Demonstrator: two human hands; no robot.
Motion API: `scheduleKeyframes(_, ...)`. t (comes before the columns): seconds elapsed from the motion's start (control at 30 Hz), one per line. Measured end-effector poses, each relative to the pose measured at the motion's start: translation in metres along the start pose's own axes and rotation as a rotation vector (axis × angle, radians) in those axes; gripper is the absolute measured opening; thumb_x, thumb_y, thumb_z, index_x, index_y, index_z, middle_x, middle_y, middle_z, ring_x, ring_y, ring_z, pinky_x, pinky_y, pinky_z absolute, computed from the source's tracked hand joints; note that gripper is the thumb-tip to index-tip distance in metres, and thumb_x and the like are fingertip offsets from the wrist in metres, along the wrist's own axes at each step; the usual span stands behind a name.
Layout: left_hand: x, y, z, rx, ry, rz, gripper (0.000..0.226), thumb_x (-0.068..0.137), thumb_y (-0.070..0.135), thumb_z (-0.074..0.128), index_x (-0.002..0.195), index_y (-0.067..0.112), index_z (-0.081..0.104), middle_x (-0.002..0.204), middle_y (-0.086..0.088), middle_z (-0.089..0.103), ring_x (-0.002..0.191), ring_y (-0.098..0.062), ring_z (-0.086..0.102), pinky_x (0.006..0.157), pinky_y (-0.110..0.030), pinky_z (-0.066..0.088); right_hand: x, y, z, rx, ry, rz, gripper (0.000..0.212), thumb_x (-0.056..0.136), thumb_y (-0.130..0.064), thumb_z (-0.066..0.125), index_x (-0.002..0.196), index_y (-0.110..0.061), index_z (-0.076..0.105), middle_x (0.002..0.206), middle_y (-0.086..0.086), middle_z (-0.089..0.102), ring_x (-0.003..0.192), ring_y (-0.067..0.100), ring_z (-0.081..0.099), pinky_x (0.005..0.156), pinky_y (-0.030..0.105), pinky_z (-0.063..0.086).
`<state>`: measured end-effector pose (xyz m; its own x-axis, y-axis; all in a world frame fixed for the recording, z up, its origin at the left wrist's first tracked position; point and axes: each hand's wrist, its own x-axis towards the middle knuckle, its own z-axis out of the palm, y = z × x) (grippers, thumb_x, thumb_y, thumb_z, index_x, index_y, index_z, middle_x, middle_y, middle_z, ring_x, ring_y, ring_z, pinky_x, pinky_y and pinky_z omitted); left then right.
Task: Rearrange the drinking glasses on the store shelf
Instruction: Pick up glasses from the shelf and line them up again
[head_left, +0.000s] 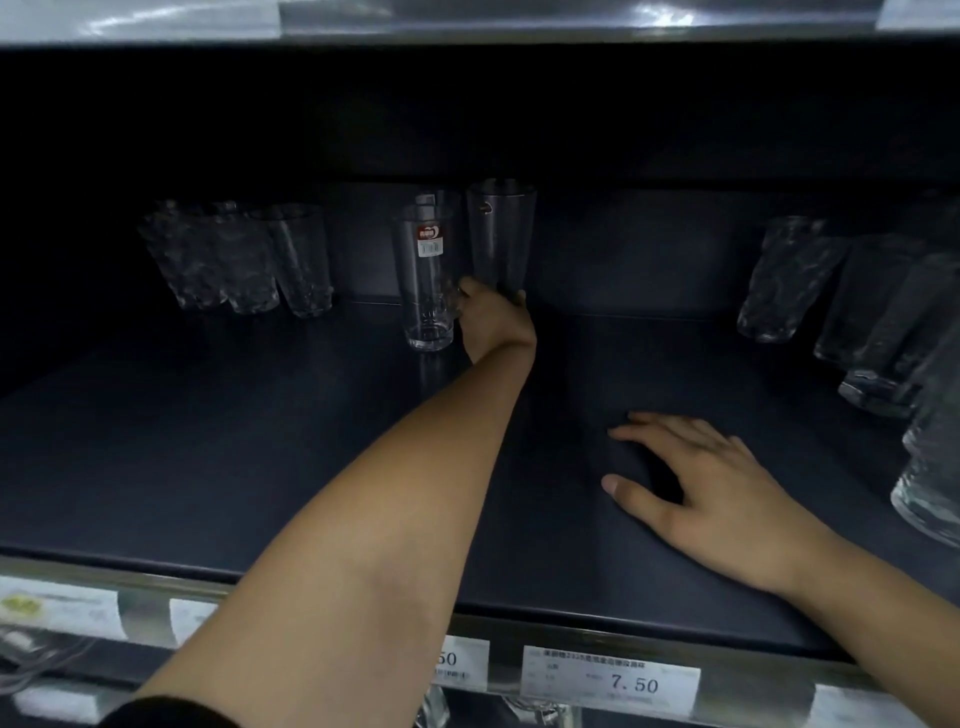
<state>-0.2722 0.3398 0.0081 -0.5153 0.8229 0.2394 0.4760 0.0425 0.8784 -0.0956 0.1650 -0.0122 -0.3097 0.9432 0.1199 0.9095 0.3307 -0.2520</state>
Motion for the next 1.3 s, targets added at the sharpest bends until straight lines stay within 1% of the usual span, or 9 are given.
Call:
scheduleKeyframes(0.23,0.003,0.002,0.0,0.006,0.015,-0.029,0.064,0.096,0.028,0.063,0.143,0.001,0.029,0.154,-0.022,0.029,0.137,-0.034,0.04,0.103,-0.04,0.04,0.001,0.001,0.001,0.008,0.017,0.002,0.072,0.078,-0.078,0.031,0.141,-0.046,0.041,0.153,-0.023,0.032,0.142,-0.001,0.022,0.108,0.021,0.016)
scheduleKeyframes(0.33,0.003,0.0,0.002,0.014,0.019,-0.017,0.065,0.096,0.028,0.063,0.143,-0.001,0.029,0.155,-0.025,0.027,0.139,-0.037,0.036,0.107,-0.041,0.039,0.001,0.002,0.001,0.006,0.023,-0.008,0.082,0.069,-0.085,0.021,0.141,-0.048,0.04,0.151,-0.026,0.031,0.14,-0.004,0.021,0.103,0.019,0.015)
scheduleKeyframes(0.43,0.003,-0.001,0.003,0.03,0.012,-0.017,0.064,0.096,0.027,0.063,0.143,-0.002,0.03,0.155,-0.026,0.026,0.139,-0.038,0.038,0.106,-0.043,0.04,0.002,0.003,0.002,0.011,0.023,-0.009,0.084,0.067,-0.085,0.017,0.14,-0.05,0.039,0.151,-0.027,0.031,0.138,-0.005,0.022,0.102,0.018,0.014)
scheduleKeyframes(0.57,0.002,-0.002,0.004,0.038,0.006,-0.022,0.059,0.096,0.026,0.062,0.14,-0.001,0.033,0.153,-0.026,0.03,0.133,-0.038,0.045,0.102,-0.043,0.043,0.002,0.004,0.002,0.004,0.032,-0.01,0.082,0.068,-0.084,0.02,0.139,-0.049,0.041,0.151,-0.026,0.032,0.139,-0.004,0.023,0.102,0.019,0.015)
scheduleKeyframes(0.67,-0.001,-0.001,0.004,0.04,0.012,-0.025,0.056,0.097,0.026,0.06,0.138,-0.002,0.035,0.148,-0.024,0.038,0.128,-0.037,0.05,0.097,-0.042,0.046,0.002,0.004,0.001,0.011,0.026,-0.007,0.078,0.072,-0.084,0.025,0.139,-0.048,0.042,0.151,-0.025,0.033,0.139,-0.003,0.024,0.102,0.019,0.015)
scheduleKeyframes(0.83,-0.003,-0.001,0.004,0.06,0.03,-0.02,0.054,0.098,0.027,0.059,0.137,-0.003,0.036,0.143,-0.023,0.045,0.122,-0.036,0.055,0.094,-0.041,0.046,0.002,0.004,0.001,0.01,0.028,-0.011,0.083,0.068,-0.085,0.019,0.14,-0.049,0.04,0.151,-0.027,0.032,0.139,-0.004,0.022,0.101,0.018,0.014)
scheduleKeyframes(0.97,-0.004,-0.002,0.004,0.074,0.044,-0.02,0.051,0.098,0.028,0.059,0.134,-0.002,0.039,0.14,-0.021,0.048,0.12,-0.035,0.057,0.093,-0.04,0.048,0.002,0.003,0.001,0.015,0.023,-0.004,0.069,0.079,-0.077,0.034,0.141,-0.046,0.041,0.152,-0.023,0.033,0.141,-0.002,0.023,0.104,0.018,0.015)
scheduleKeyframes(1.17,-0.004,-0.002,0.004,0.083,0.049,-0.014,0.051,0.097,0.029,0.06,0.132,-0.002,0.04,0.138,-0.021,0.05,0.119,-0.035,0.058,0.092,-0.041,0.048,0.002,0.006,0.003,0.018,0.04,-0.014,0.083,0.068,-0.085,0.02,0.14,-0.048,0.041,0.151,-0.024,0.033,0.14,-0.002,0.024,0.103,0.019,0.015)
scheduleKeyframes(1.3,-0.007,-0.001,0.002,0.109,0.045,-0.004,0.052,0.097,0.031,0.06,0.132,-0.002,0.04,0.138,-0.021,0.05,0.12,-0.036,0.057,0.093,-0.041,0.048,0.001,0.004,0.002,0.03,0.042,-0.016,0.069,0.08,-0.077,0.034,0.141,-0.046,0.042,0.152,-0.023,0.033,0.14,-0.002,0.024,0.106,0.02,0.015)
